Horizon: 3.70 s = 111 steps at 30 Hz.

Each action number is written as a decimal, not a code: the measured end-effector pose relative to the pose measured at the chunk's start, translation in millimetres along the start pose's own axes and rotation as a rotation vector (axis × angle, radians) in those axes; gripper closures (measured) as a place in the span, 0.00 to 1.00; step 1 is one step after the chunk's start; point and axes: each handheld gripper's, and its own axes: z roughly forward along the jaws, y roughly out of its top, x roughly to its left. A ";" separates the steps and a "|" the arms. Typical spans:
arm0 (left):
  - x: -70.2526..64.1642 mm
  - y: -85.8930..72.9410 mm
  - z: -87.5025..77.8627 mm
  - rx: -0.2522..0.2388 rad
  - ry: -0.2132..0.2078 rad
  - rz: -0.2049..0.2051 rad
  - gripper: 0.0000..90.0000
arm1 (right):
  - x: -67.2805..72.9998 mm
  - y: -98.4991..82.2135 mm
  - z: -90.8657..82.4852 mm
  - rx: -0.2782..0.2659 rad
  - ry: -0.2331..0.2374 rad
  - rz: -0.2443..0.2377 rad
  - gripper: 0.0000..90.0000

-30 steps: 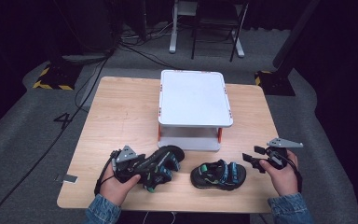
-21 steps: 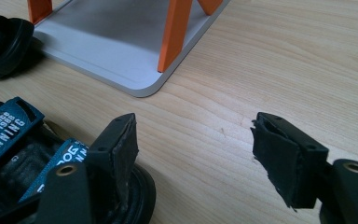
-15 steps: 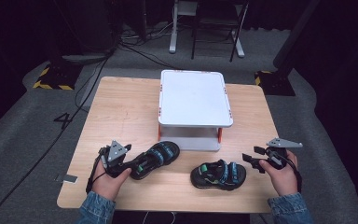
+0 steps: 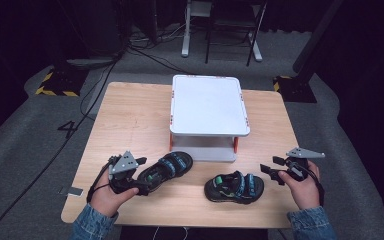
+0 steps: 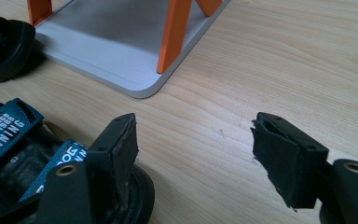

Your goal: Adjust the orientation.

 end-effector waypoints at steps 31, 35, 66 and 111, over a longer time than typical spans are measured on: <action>-4.3 9.8 7.6 -0.011 0.010 -0.027 0.80 | 1.4 -2.7 -0.6 0.010 -0.004 -0.003 0.35; -1.2 19.2 17.7 -0.069 0.082 -0.059 0.79 | 2.2 -5.7 -4.2 0.005 -0.009 0.006 0.35; 8.3 32.2 79.0 -0.124 0.071 -0.083 0.36 | -5.9 -29.4 -34.6 -0.015 -0.072 0.055 0.35; 2.3 12.6 79.0 0.063 -0.115 0.091 0.85 | -5.3 -24.8 -27.8 -0.008 -0.063 0.046 0.35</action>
